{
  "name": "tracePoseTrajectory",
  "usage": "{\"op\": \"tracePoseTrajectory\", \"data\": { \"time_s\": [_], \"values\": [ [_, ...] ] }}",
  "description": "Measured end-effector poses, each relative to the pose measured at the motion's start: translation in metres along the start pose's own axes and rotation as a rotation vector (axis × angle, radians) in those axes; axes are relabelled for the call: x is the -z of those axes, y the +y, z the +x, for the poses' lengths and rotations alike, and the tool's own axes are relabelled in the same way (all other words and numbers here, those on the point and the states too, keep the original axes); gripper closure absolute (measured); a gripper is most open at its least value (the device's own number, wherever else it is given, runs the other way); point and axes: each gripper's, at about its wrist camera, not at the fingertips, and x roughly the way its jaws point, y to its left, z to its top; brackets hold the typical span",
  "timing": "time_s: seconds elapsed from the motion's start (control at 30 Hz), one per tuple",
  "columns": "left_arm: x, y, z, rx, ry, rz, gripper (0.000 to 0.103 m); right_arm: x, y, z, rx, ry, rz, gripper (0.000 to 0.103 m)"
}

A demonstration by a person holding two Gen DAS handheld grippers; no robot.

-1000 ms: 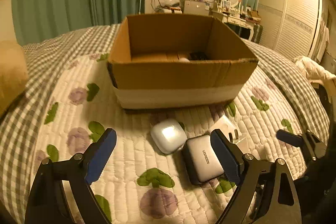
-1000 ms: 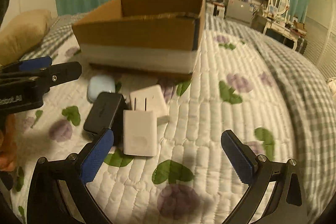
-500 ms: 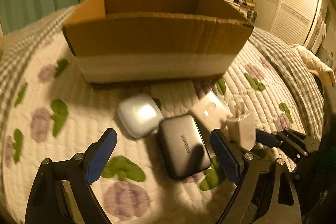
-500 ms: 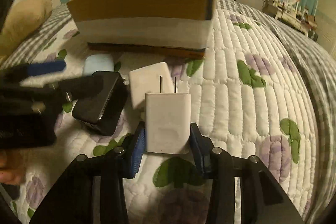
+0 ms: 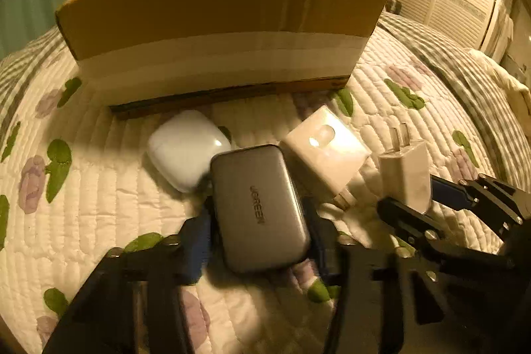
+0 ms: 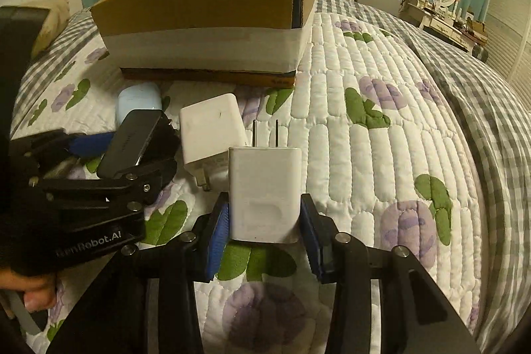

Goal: Organize rigid objects
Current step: 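Grasp the grey UGREEN power bank with left tool while right tool grasps a white charger, then carry power bank and white charger into the box and open both tools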

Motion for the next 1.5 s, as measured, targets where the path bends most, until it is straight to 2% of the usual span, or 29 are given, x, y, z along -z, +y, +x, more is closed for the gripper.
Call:
{"op": "tracePoseTrajectory", "data": {
  "time_s": [0.1, 0.23, 0.47, 0.6, 0.8, 1.07, 1.5],
  "values": [
    [0.004, 0.006, -0.004, 0.028, -0.003, -0.01, 0.059, -0.001, 0.0, 0.002, 0.0, 0.002, 0.023, 0.062],
    [0.01, 0.01, -0.015, 0.043, -0.017, -0.001, 0.06, -0.001, 0.001, 0.004, 0.007, 0.009, 0.035, 0.062],
    [0.02, 0.019, -0.046, -0.001, -0.081, 0.024, 0.061, 0.003, 0.012, -0.006, 0.034, -0.006, 0.046, 0.063],
    [0.025, 0.034, -0.06, -0.053, -0.111, 0.003, 0.061, 0.01, 0.019, -0.02, 0.032, -0.03, 0.057, 0.063],
    [0.032, 0.045, -0.079, -0.079, -0.132, 0.008, 0.061, 0.022, 0.028, -0.047, 0.038, -0.073, 0.088, 0.063],
    [0.034, 0.042, -0.108, -0.064, -0.179, 0.015, 0.061, 0.025, 0.04, -0.078, 0.051, -0.121, 0.077, 0.063],
    [0.019, 0.037, -0.169, -0.064, -0.285, 0.027, 0.061, 0.014, 0.053, -0.146, 0.073, -0.26, 0.057, 0.063]
  ]
}}
